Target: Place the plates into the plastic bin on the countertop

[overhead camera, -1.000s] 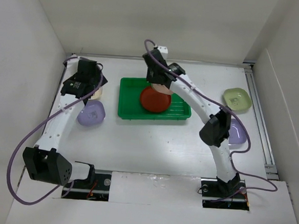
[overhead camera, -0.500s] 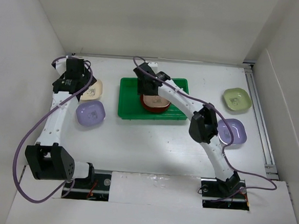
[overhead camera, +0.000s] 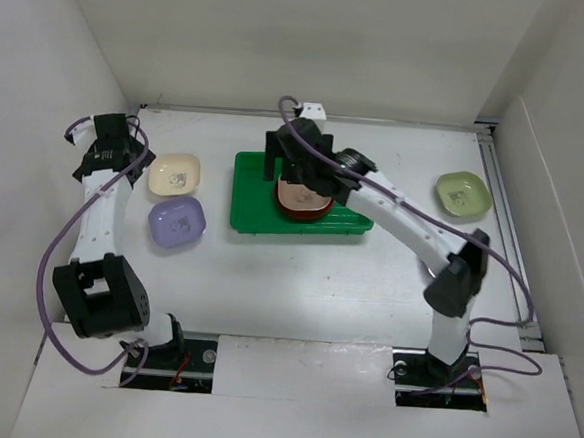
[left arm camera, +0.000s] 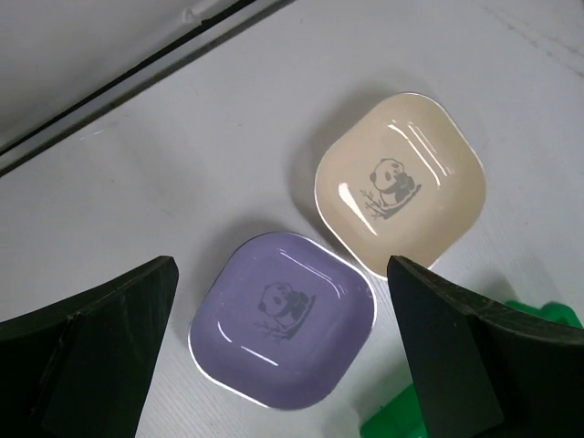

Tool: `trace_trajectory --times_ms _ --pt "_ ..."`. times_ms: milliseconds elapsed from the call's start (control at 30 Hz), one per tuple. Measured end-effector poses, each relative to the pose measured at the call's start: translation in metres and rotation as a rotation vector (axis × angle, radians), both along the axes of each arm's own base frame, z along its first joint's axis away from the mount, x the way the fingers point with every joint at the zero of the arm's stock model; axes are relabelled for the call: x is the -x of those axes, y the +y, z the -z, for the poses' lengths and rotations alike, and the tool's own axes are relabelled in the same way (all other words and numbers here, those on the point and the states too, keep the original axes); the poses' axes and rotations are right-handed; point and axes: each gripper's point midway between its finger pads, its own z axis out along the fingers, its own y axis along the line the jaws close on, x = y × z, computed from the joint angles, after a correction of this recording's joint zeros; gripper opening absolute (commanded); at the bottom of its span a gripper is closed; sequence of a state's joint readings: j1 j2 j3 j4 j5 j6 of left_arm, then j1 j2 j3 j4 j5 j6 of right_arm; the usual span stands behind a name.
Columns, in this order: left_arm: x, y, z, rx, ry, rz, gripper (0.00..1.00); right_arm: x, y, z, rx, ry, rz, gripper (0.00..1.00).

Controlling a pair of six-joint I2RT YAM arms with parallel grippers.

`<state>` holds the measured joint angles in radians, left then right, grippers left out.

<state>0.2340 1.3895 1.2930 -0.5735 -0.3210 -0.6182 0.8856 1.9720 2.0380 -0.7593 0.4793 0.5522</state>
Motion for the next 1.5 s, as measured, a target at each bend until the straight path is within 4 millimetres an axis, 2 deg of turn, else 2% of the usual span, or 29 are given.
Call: trace_trajectory --times_ms 67,167,267,400,533,633,767,800,900,933,1033,1067,1133,1300,1433,1500 --pt "-0.008 0.008 0.019 0.026 0.041 -0.006 1.0 0.015 -0.013 -0.022 -0.055 -0.027 -0.016 1.0" --pt "-0.028 0.015 0.05 0.072 0.11 0.017 1.0 0.039 -0.026 -0.035 -0.121 -0.036 -0.065 1.0" --pt "-0.057 0.017 0.08 0.114 0.16 0.062 1.0 0.071 -0.024 -0.026 -0.166 -0.014 -0.153 1.0" --pt "-0.081 0.02 0.11 0.135 0.204 0.086 1.0 0.114 -0.015 -0.004 -0.183 0.04 -0.271 1.0" --pt "-0.088 0.021 0.133 0.151 0.242 0.093 1.0 0.143 -0.009 0.009 -0.192 0.073 -0.34 1.0" --pt "-0.087 0.02 0.147 0.166 0.269 0.089 0.96 0.149 -0.009 0.008 -0.213 0.073 -0.352 1.0" --pt "-0.085 0.021 0.163 0.178 0.3 0.072 0.76 0.152 -0.013 -0.002 -0.244 0.052 -0.354 1.0" --pt "-0.085 0.021 0.168 0.182 0.309 0.069 0.65 0.152 -0.013 -0.007 -0.254 0.044 -0.356 1.0" --pt "-0.088 0.022 0.18 0.191 0.326 0.058 0.44 0.154 -0.016 -0.018 -0.281 0.023 -0.358 1.0" --pt "-0.09 0.023 0.181 0.189 0.331 0.054 0.31 0.155 -0.018 -0.021 -0.287 0.019 -0.357 1.0" --pt "-0.1 0.025 0.176 0.193 0.308 0.05 0.13 0.159 -0.022 -0.025 -0.301 0.009 -0.354 1.0" --pt "-0.105 0.025 0.173 0.193 0.294 0.053 0.01 0.16 -0.024 -0.025 -0.304 0.009 -0.352 1.0" --pt "-0.117 0.025 0.163 0.201 0.252 0.055 0.0 0.16 -0.025 -0.024 -0.306 0.009 -0.347 1.0" --pt "-0.15 0.02 0.124 0.168 0.152 0.11 0.0 0.161 -0.027 -0.02 -0.298 0.013 -0.329 1.0" --pt "-0.159 -0.012 0.096 0.143 0.112 0.184 0.0 0.157 -0.033 -0.014 -0.276 0.01 -0.292 1.0" --pt "-0.157 -0.04 0.073 0.125 0.093 0.234 0.0 0.154 -0.039 -0.011 -0.258 0.005 -0.259 1.0"
